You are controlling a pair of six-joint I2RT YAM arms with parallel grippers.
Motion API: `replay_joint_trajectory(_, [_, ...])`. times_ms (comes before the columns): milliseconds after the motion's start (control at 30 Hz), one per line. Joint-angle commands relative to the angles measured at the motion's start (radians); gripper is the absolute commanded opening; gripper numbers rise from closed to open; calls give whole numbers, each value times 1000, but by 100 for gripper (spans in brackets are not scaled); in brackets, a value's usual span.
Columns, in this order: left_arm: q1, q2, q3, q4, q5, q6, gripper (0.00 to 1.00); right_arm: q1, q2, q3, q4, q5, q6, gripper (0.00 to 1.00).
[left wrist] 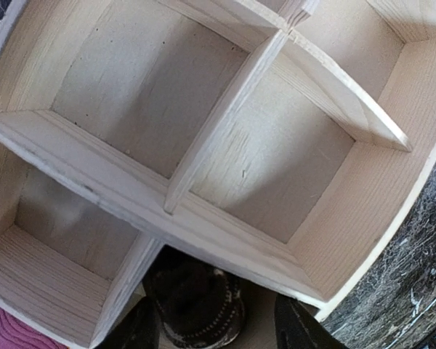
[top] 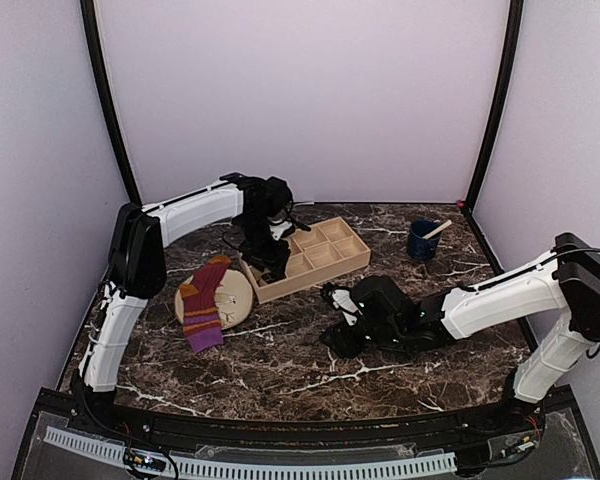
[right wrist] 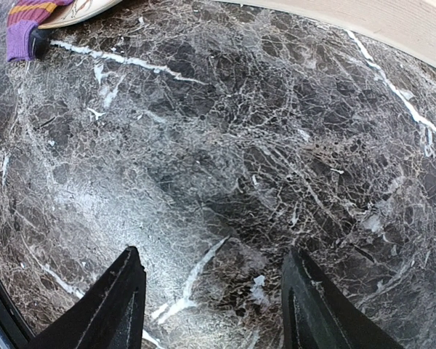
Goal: Roll the socks
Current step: Place the sock in the storage box, then adjust the sock in the storage box.
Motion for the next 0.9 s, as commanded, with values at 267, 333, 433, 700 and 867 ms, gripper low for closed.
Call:
replay_joint_trajectory(267, [-18, -148, -4, 2, -60, -36, 57, 2, -11, 10, 28, -6, 8, 59])
replay_joint_trajectory(333, [-20, -163, -9, 1, -80, -46, 56, 4, -11, 8, 33, -6, 11, 59])
replay_joint_trajectory(433, [-23, -190, -56, 31, -109, -53, 48, 6, -12, 6, 36, -4, 13, 59])
replay_joint_trajectory(700, [-45, -244, -279, 197, -113, -49, 12, 11, -5, 7, 43, -5, 14, 59])
replay_joint_trajectory(867, [-62, -260, -348, 283, -150, -42, 7, 11, 1, 14, 45, -8, 12, 59])
